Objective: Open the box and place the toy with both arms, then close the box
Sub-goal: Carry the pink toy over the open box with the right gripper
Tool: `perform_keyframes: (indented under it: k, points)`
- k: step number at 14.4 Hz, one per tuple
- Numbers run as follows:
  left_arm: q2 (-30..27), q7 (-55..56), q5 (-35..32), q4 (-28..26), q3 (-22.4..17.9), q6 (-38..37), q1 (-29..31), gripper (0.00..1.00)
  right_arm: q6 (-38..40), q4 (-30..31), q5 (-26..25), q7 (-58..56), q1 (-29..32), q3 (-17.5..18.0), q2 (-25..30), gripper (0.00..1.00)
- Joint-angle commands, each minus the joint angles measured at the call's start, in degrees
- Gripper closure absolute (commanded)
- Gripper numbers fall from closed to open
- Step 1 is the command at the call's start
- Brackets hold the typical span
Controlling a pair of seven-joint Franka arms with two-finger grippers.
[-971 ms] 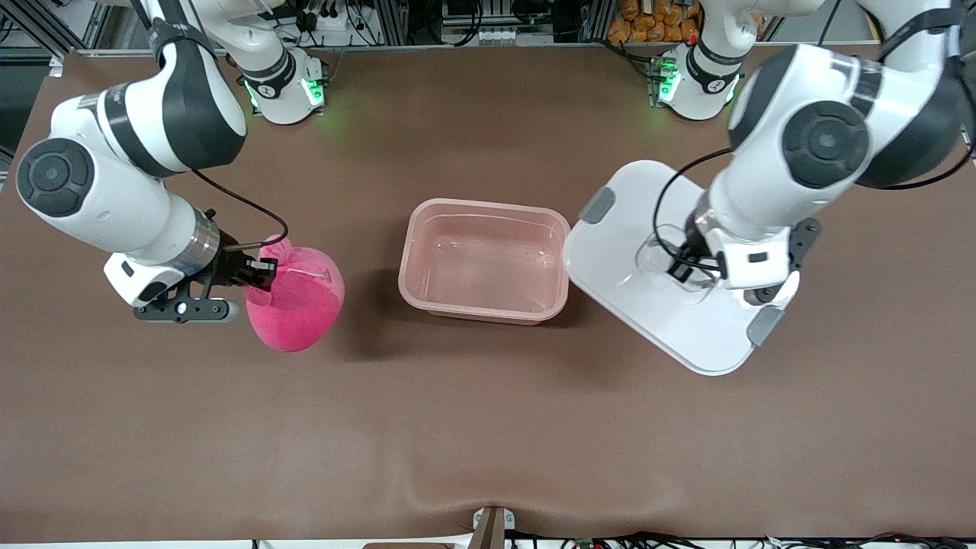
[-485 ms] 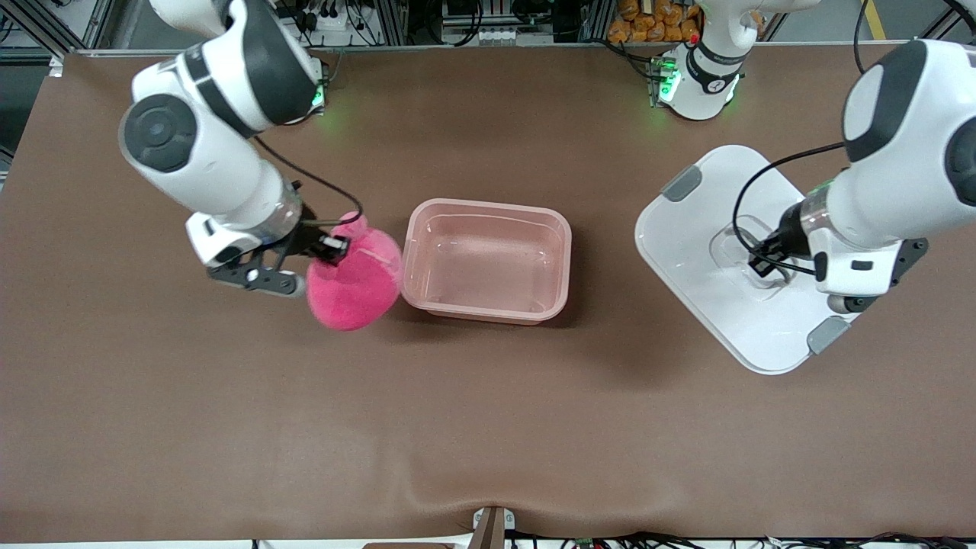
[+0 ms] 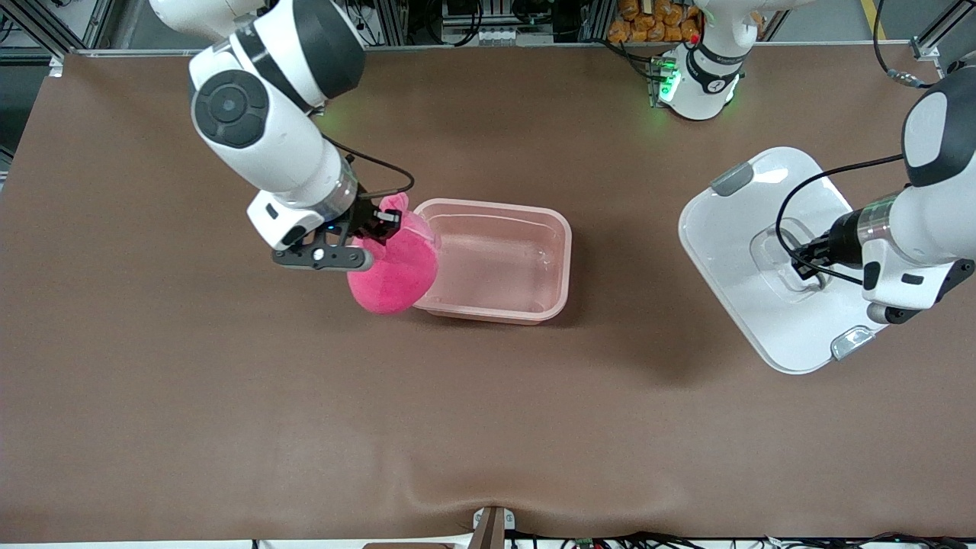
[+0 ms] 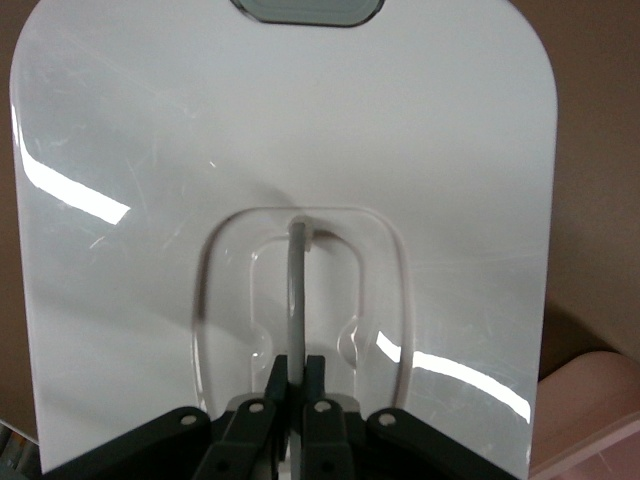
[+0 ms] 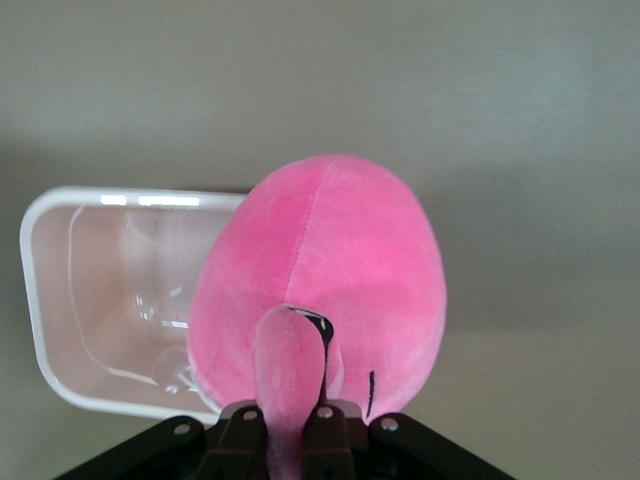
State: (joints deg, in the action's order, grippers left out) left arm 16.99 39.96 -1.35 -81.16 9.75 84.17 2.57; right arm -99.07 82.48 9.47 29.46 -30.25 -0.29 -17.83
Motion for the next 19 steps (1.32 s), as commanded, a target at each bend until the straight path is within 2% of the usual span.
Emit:
perform_keyframes:
  k: [1,11,19]
  points:
    - [-1.08,-1.2,1.08,-1.37,0.45,-0.42,0.59,1.0,2.65,-2.32,4.31,-9.48,-0.42,-0.42,-2.03,1.0]
    - [-0.02,-2.25,0.99,-1.64,0.45,-0.33,0.77,1.0,2.22,-2.5,4.68,-10.39,-4.55,-0.41,-4.75,1.0]
    - [0.94,-6.56,0.82,-1.46,0.36,-0.24,1.12,1.0,0.82,-2.59,4.68,-10.39,-4.9,-0.42,-7.57,1.0]
